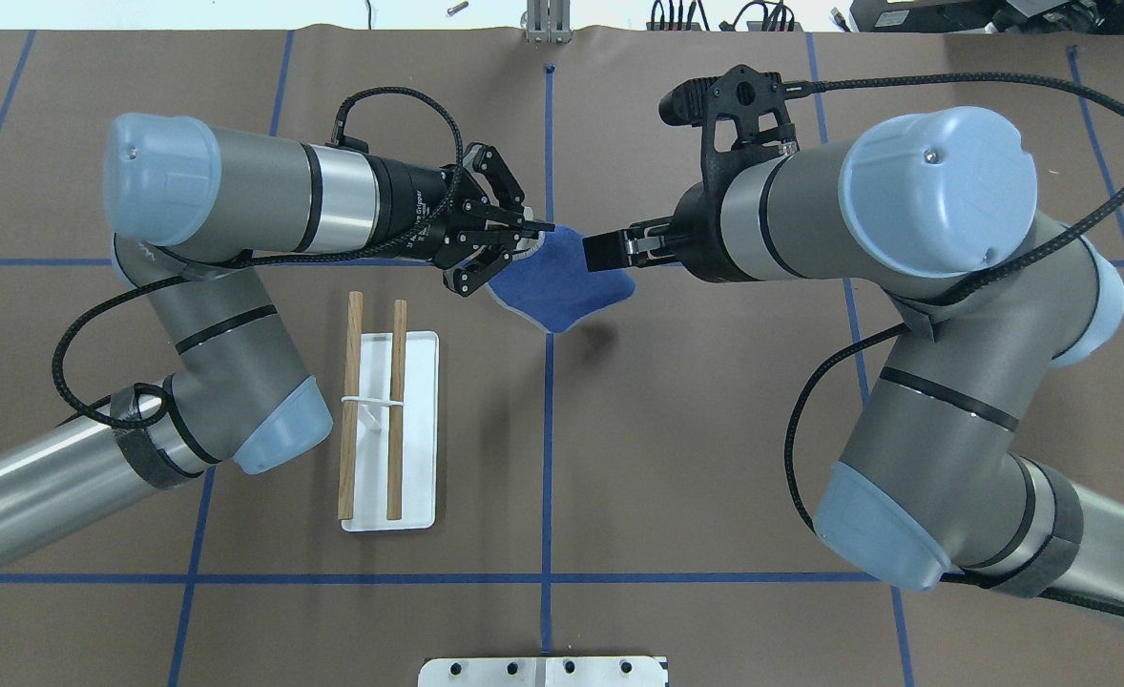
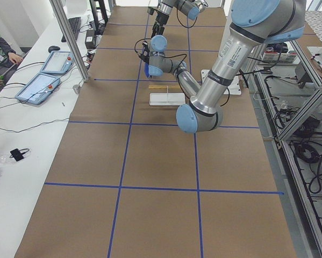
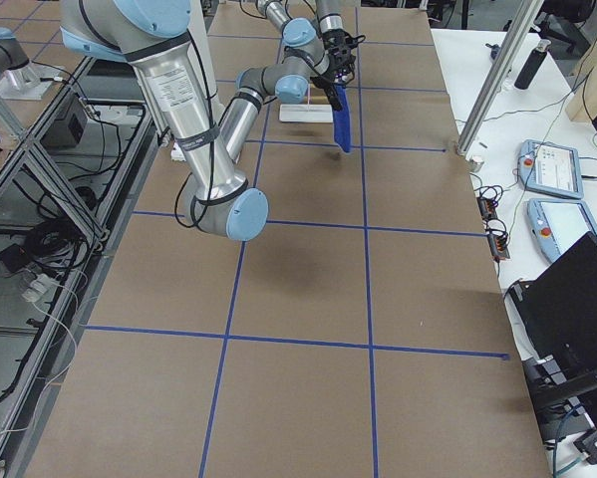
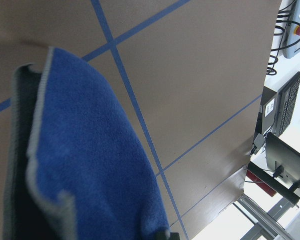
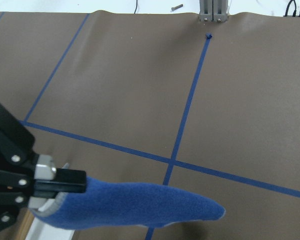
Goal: Hang towel on rack
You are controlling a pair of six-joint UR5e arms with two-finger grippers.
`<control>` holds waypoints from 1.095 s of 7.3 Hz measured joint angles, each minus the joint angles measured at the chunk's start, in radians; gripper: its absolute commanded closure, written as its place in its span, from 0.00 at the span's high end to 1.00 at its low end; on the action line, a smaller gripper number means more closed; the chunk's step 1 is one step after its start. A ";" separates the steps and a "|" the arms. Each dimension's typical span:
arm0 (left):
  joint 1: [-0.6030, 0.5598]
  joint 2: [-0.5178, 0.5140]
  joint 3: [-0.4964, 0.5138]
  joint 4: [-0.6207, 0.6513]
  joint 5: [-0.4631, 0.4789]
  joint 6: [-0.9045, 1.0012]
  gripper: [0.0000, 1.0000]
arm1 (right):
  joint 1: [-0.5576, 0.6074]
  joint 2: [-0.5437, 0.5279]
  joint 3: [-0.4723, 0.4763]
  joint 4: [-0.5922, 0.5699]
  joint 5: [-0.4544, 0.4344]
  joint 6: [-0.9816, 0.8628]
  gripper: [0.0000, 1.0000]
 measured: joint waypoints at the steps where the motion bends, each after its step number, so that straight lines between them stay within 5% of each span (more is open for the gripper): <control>1: 0.000 0.001 -0.010 0.004 -0.001 0.000 0.00 | 0.028 -0.006 -0.005 -0.041 0.041 -0.004 1.00; 8: -0.003 0.175 -0.198 0.015 -0.011 0.009 0.00 | 0.330 -0.034 -0.267 -0.127 0.308 -0.275 1.00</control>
